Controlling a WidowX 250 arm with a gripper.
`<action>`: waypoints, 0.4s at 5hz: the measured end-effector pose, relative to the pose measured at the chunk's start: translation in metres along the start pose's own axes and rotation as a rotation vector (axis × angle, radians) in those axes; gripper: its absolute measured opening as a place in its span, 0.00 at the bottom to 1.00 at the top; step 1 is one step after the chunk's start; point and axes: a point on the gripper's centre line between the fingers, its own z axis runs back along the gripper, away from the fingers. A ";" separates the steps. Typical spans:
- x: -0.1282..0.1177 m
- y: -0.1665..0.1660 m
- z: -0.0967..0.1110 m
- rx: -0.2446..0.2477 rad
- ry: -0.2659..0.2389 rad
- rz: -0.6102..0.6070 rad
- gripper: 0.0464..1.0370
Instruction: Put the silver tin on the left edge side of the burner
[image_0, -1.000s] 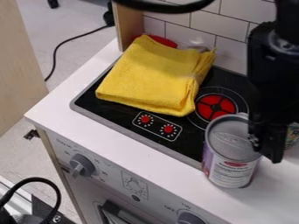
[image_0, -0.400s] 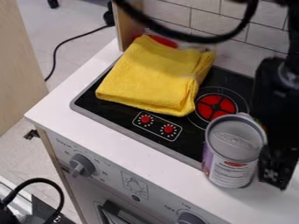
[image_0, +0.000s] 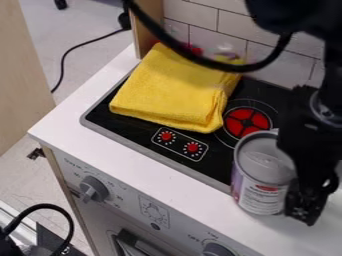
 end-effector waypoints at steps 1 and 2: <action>0.009 0.006 -0.002 0.010 -0.014 0.020 0.96; 0.019 0.008 0.003 0.001 -0.007 0.026 0.96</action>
